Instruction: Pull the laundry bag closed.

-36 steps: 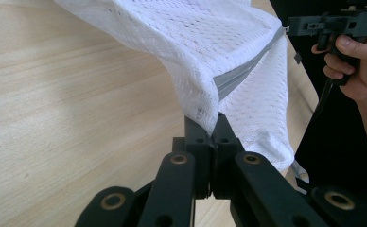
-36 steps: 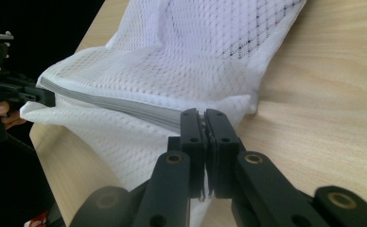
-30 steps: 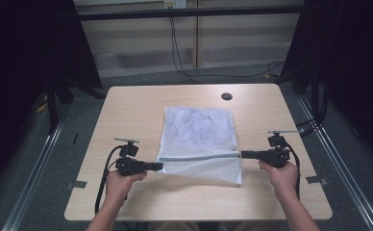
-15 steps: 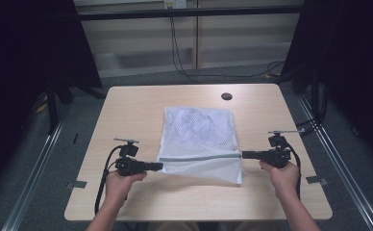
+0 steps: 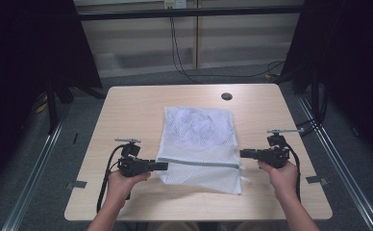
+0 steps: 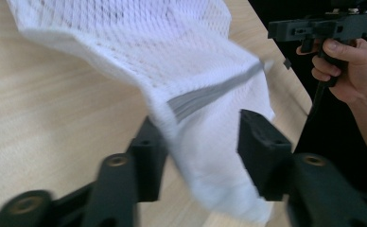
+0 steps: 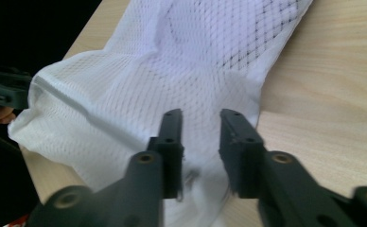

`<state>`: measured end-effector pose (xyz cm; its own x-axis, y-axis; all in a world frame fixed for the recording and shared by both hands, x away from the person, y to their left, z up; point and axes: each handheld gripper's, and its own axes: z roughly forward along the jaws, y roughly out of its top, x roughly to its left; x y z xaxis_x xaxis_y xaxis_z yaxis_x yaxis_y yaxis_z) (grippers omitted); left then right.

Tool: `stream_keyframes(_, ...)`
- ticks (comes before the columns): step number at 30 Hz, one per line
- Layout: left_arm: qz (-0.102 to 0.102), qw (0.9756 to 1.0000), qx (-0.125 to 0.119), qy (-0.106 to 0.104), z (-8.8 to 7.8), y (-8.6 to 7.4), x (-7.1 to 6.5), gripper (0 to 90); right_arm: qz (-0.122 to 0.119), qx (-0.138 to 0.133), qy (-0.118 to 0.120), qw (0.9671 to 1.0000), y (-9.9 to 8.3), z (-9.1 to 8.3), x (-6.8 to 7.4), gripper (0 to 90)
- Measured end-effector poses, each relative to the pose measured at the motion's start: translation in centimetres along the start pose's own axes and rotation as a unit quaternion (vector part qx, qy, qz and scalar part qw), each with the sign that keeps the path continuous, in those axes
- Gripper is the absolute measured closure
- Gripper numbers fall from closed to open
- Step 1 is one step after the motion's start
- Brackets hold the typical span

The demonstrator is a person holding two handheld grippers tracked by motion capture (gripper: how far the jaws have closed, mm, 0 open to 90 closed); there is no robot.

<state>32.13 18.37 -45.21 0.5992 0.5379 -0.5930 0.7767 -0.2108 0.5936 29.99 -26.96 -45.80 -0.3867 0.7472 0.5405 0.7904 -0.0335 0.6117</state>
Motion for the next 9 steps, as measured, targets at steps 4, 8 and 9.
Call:
stream_keyframes(4, 0.060, 0.9961, -0.039, 0.051, -0.12, -0.02, -0.36, 22.1, -0.015, -0.011, -0.021, 0.9996, 0.10, 0.16, 0.13, 39.4)
stream_keyframes(8, 0.089, 0.9922, -0.044, 0.075, -0.16, 0.06, -0.44, 15.3, -0.018, -0.021, -0.030, 0.9992, 0.26, 0.04, -0.01, 30.3)
stream_keyframes(9, 0.093, 0.9914, -0.043, 0.081, -0.07, 0.08, -0.34, 15.0, -0.020, -0.023, -0.036, 0.9989, 0.26, 0.03, -0.03, 28.5)
